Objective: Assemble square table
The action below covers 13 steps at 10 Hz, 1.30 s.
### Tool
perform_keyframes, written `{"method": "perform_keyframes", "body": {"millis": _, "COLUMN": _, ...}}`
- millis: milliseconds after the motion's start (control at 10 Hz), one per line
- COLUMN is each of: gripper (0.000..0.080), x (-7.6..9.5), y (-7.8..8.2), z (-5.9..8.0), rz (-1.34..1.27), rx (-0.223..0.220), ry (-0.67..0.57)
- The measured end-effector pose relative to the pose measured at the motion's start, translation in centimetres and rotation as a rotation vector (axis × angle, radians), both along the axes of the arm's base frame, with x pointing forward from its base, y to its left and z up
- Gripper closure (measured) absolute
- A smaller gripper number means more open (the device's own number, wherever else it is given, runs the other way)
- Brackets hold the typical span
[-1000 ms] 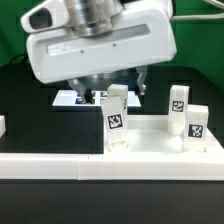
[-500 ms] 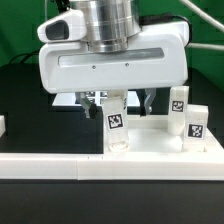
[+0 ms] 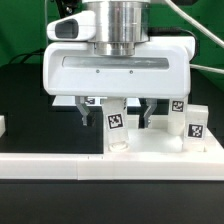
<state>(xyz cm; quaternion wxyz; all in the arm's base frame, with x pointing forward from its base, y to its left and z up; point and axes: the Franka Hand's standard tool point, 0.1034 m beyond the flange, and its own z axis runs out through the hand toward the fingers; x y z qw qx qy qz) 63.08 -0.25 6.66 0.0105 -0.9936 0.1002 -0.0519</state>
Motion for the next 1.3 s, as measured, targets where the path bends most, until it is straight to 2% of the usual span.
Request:
{"method": "perform_keyframes", "body": {"millis": 400, "gripper": 0.015, "x": -0.03, "y": -0.05, "z": -0.06, "rz": -0.007, "rx": 0.0, "ry": 0.001}}
{"method": "perform_keyframes", "body": {"millis": 500, "gripper": 0.0284, "x": -0.03, "y": -0.05, "z": -0.08, "rz": -0.031, "rx": 0.003, "ry": 0.002}}
{"method": "perform_keyframes", "body": {"millis": 600, "gripper": 0.0284, "x": -0.04, "y": -0.07, "z": -0.08, "rz": -0.032, "rx": 0.003, "ry": 0.002}}
{"method": "perform_keyframes", "body": {"millis": 700, "gripper": 0.0423, "x": -0.04, "y": -0.06, "z": -0.1, "rz": -0.047, "rx": 0.005, "ry": 0.002}}
{"method": "perform_keyframes", "body": {"millis": 800, "gripper": 0.0521, "x": -0.06, "y": -0.05, "z": -0.14, "rz": -0.097, "rx": 0.011, "ry": 0.003}}
{"method": "perform_keyframes", "body": {"millis": 1100, "gripper": 0.0519, "x": -0.08, "y": -0.04, "z": -0.2, "rz": -0.324, "rx": 0.036, "ry": 0.006}}
{"method": "perform_keyframes", "body": {"millis": 1300, "gripper": 0.0519, "x": 0.09, "y": -0.35, "z": -0.63, "rz": -0.6, "rx": 0.059, "ry": 0.003}}
